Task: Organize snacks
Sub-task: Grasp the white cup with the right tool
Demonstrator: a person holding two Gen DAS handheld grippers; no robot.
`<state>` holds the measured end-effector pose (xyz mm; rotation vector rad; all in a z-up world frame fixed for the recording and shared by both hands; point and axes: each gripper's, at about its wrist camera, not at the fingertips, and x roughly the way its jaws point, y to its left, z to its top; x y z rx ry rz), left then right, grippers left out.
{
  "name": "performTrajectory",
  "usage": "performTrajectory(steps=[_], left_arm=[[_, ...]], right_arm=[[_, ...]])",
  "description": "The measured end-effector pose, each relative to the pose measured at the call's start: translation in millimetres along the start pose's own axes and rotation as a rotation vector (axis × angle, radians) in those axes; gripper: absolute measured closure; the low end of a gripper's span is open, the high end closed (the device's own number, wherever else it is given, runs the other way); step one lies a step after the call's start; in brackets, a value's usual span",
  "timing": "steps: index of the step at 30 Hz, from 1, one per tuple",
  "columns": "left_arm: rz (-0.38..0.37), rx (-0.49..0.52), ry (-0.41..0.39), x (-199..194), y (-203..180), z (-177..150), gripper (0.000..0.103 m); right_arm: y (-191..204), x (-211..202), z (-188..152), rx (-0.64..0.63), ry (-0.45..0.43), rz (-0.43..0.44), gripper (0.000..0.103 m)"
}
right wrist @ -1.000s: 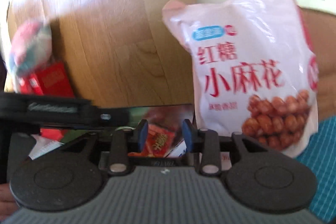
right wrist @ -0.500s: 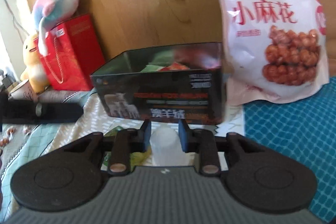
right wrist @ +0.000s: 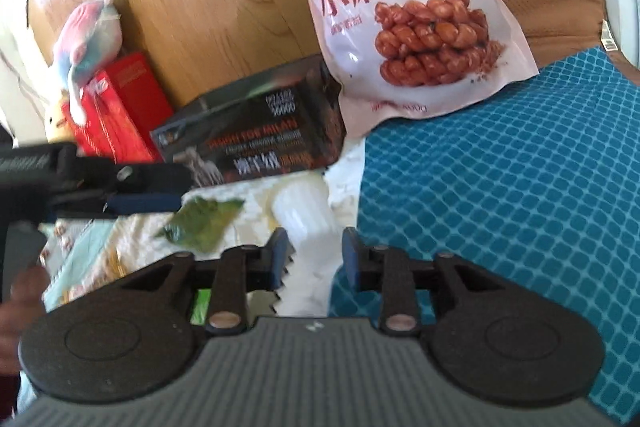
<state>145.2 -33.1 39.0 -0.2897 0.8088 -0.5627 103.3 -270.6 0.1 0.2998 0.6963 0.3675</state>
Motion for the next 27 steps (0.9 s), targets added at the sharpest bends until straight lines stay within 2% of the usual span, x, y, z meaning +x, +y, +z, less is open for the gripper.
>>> performTrajectory(steps=[3, 7, 9, 11, 12, 14, 16, 17, 20, 23, 27], left_arm=[[0.014, 0.028, 0.025, 14, -10, 2, 0.038], [0.031, 0.067, 0.064, 37, -23, 7, 0.039], [0.035, 0.069, 0.106, 53, -27, 6, 0.047], [0.021, 0.068, 0.143, 66, -26, 3, 0.060], [0.007, 0.061, 0.131, 66, -24, 1, 0.061], [0.007, 0.061, 0.119, 60, -21, 0, 0.063], [-0.006, 0.057, 0.094, 47, -17, 3, 0.067], [-0.019, 0.057, 0.068, 37, -15, 7, 0.071], [-0.036, 0.038, -0.018, 9, -5, 29, 0.071], [0.012, 0.029, -0.096, -6, 5, 56, 0.070], [0.126, -0.010, -0.175, -11, 32, 91, 0.066]], right_arm=[[4, -1, -1, -0.048, -0.009, 0.001, 0.057], [13, 5, 2, -0.167, -0.016, -0.041, 0.056], [15, 15, 3, -0.197, 0.009, -0.038, 0.056], [16, 27, 1, -0.220, 0.053, -0.029, 0.058], [19, 30, -1, -0.244, 0.053, -0.036, 0.067], [25, 29, -2, -0.275, 0.048, -0.069, 0.068], [27, 25, -2, -0.262, 0.032, -0.043, 0.068], [31, 22, -1, -0.267, 0.013, -0.033, 0.068], [49, 17, 12, -0.306, -0.074, -0.010, 0.068], [71, 29, 37, -0.327, -0.132, 0.009, 0.068], [96, 72, 76, -0.326, -0.145, 0.050, 0.068]])
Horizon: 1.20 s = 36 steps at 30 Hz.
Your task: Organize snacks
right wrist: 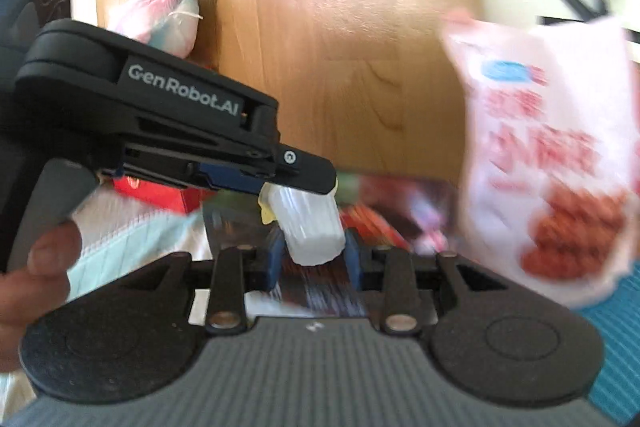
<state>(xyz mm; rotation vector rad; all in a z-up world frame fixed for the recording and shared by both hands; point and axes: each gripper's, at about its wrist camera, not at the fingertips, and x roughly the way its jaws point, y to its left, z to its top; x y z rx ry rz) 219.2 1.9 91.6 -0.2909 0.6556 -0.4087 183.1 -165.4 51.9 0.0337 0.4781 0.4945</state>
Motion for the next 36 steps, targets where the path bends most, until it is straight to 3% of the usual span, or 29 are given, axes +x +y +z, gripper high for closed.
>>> performTrajectory(steps=[4, 6, 8, 16, 23, 29, 34, 36], left_arm=[[0.118, -0.046, 0.005, 24, 24, 16, 0.054], [0.158, -0.057, 0.016, 33, 34, 17, 0.049], [0.182, -0.071, 0.014, 35, 41, 15, 0.049], [0.107, -0.093, -0.074, -28, 57, -7, 0.049], [0.074, -0.101, 0.042, -57, 66, -65, 0.046], [0.105, -0.104, 0.112, -92, 87, -116, 0.046], [0.038, -0.151, 0.131, -114, 98, -150, 0.046], [0.033, -0.134, 0.129, -121, 92, -156, 0.043]], right_arm=[[11, 52, 13, -0.005, 0.031, 0.011, 0.065], [13, 70, 15, 0.008, 0.056, 0.037, 0.054], [11, 73, 18, 0.021, 0.051, 0.031, 0.050], [-19, 0, 9, 0.148, 0.005, 0.083, 0.051], [-31, -42, -44, 0.220, 0.175, 0.103, 0.051], [-19, -81, -87, 0.220, 0.272, 0.154, 0.050], [8, -100, -93, 0.208, 0.281, 0.254, 0.048], [24, -104, -95, 0.169, 0.279, 0.265, 0.042]])
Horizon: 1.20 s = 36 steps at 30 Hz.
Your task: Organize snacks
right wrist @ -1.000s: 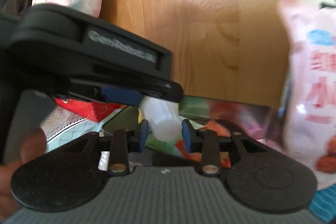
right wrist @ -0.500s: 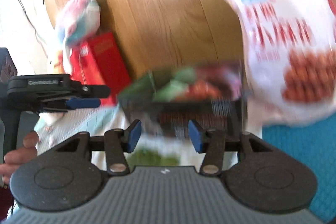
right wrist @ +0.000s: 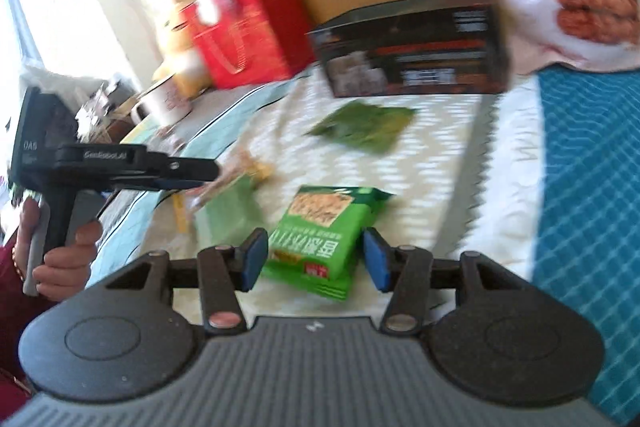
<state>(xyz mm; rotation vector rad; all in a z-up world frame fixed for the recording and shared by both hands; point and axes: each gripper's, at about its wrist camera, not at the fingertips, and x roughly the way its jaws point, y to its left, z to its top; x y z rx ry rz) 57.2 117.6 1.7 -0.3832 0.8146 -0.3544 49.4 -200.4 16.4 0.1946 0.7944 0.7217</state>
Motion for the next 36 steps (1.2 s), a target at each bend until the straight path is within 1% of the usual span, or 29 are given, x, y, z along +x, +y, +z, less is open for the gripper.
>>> performTrajectory(steps=[1, 2, 3, 6, 8, 9, 10, 12, 15, 18, 20, 21, 23, 24, 26, 28, 29, 30, 31, 33, 35, 36], left_arm=[[-0.004, 0.002, -0.006, -3, -1, -2, 0.043], [-0.009, 0.000, -0.014, -7, -2, -3, 0.043], [-0.017, -0.005, -0.023, -11, -3, -3, 0.043], [-0.068, -0.007, -0.054, -26, -5, -1, 0.042], [-0.090, -0.001, -0.075, -33, -9, -1, 0.042], [-0.097, -0.003, -0.082, -35, -10, -1, 0.042], [-0.102, -0.007, -0.087, -37, -10, -1, 0.042], [-0.111, -0.017, -0.095, -40, -9, -3, 0.042], [-0.115, -0.037, -0.103, -44, -4, -6, 0.042], [-0.104, -0.059, -0.103, -45, 1, -7, 0.042], [-0.096, -0.073, -0.102, -46, 5, -8, 0.042], [-0.092, -0.079, -0.101, -46, 6, -8, 0.042], [-0.086, -0.084, -0.100, -48, 9, -10, 0.042], [-0.083, -0.086, -0.101, -49, 10, -10, 0.042], [-0.080, -0.095, -0.099, -49, 14, -11, 0.040], [-0.079, -0.110, -0.095, -50, 18, -13, 0.040], [-0.081, -0.117, -0.093, -50, 21, -13, 0.040], [-0.087, -0.124, -0.090, -51, 23, -15, 0.040], [-0.093, -0.133, -0.087, -52, 25, -16, 0.040], [-0.110, -0.151, -0.083, -53, 29, -18, 0.040], [-0.104, -0.164, -0.091, -54, 32, -21, 0.040], [-0.097, -0.171, -0.092, -54, 35, -20, 0.040]], right_arm=[[7, 1, -3, -0.028, -0.004, -0.013, 0.041], [14, 3, -4, -0.058, -0.006, -0.028, 0.035], [20, 4, -7, -0.085, -0.008, -0.041, 0.032], [31, 3, -11, -0.158, -0.025, -0.109, 0.032], [30, -5, -11, -0.178, -0.073, -0.175, 0.032], [30, -10, -9, -0.181, -0.101, -0.191, 0.032], [31, -15, -7, -0.178, -0.122, -0.180, 0.032], [36, -18, -3, -0.184, -0.132, -0.115, 0.032], [54, -8, -5, -0.259, -0.093, -0.048, 0.032], [74, 13, -11, -0.340, -0.053, -0.039, 0.032], [89, 29, -16, -0.413, -0.032, -0.056, 0.032], [96, 36, -19, -0.464, -0.030, -0.088, 0.033], [105, 51, -24, -0.556, -0.030, -0.212, 0.034], [103, 53, -25, -0.572, -0.041, -0.255, 0.034], [90, 55, -19, -0.524, -0.069, -0.332, 0.033], [73, 55, -10, -0.459, -0.104, -0.458, 0.034], [64, 51, -5, -0.417, -0.120, -0.490, 0.034], [58, 45, 0, -0.377, -0.133, -0.470, 0.033], [55, 37, 4, -0.341, -0.154, -0.429, 0.033], [57, 26, 10, -0.327, -0.179, -0.318, 0.032], [64, 29, 13, -0.326, -0.141, -0.190, 0.032], [67, 33, 15, -0.312, -0.099, -0.102, 0.032]])
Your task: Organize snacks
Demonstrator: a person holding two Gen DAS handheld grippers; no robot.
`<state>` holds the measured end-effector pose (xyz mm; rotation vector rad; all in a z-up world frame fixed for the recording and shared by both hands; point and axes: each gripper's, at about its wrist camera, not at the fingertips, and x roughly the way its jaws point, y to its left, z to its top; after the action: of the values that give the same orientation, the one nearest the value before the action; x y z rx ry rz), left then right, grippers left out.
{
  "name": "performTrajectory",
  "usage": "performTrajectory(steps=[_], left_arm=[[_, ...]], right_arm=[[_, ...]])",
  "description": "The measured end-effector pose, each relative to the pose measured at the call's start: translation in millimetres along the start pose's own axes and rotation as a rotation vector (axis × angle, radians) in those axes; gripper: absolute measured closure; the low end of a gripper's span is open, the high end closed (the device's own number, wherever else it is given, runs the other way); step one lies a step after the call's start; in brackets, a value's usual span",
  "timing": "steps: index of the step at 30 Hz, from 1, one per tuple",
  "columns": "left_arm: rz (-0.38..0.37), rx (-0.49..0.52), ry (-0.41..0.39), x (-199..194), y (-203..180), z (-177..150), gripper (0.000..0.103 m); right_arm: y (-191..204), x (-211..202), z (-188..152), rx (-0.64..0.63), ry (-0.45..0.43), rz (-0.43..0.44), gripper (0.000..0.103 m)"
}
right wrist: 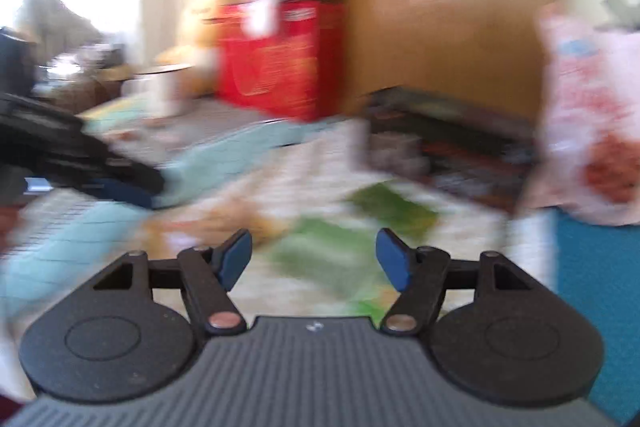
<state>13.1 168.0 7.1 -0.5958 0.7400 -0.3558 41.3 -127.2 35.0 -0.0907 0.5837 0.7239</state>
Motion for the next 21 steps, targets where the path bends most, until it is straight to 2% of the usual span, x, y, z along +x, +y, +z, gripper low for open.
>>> performTrajectory(steps=[2, 4, 8, 10, 11, 12, 15, 18, 21], left_arm=[[0.010, -0.012, 0.005, 3, 3, 3, 0.040], [0.010, -0.004, 0.013, 8, 2, 7, 0.040], [0.004, 0.063, 0.047, 28, -10, 12, 0.040], [0.016, 0.080, 0.089, 41, -11, 10, 0.044], [0.020, 0.094, 0.080, 43, -13, 7, 0.045], [0.019, 0.108, 0.082, 43, -15, 5, 0.046], [0.022, 0.122, 0.088, 41, -22, 1, 0.050], [-0.012, 0.094, 0.096, 40, -26, 6, 0.050], [-0.039, 0.138, 0.066, 40, -47, 18, 0.050]], right_arm=[[10, 8, -1, 0.017, 0.043, 0.118, 0.032], [24, 20, -4, -0.012, 0.081, 0.153, 0.032], [42, 42, -6, -0.098, 0.110, 0.133, 0.032], [46, 53, -4, -0.116, 0.134, 0.122, 0.032], [46, 55, -4, -0.126, 0.125, 0.116, 0.034], [46, 56, -3, -0.126, 0.122, 0.121, 0.044], [40, 59, 1, -0.095, 0.106, 0.105, 0.057], [36, 51, -1, -0.048, 0.072, 0.107, 0.061], [32, 36, 3, -0.045, -0.004, 0.065, 0.061]])
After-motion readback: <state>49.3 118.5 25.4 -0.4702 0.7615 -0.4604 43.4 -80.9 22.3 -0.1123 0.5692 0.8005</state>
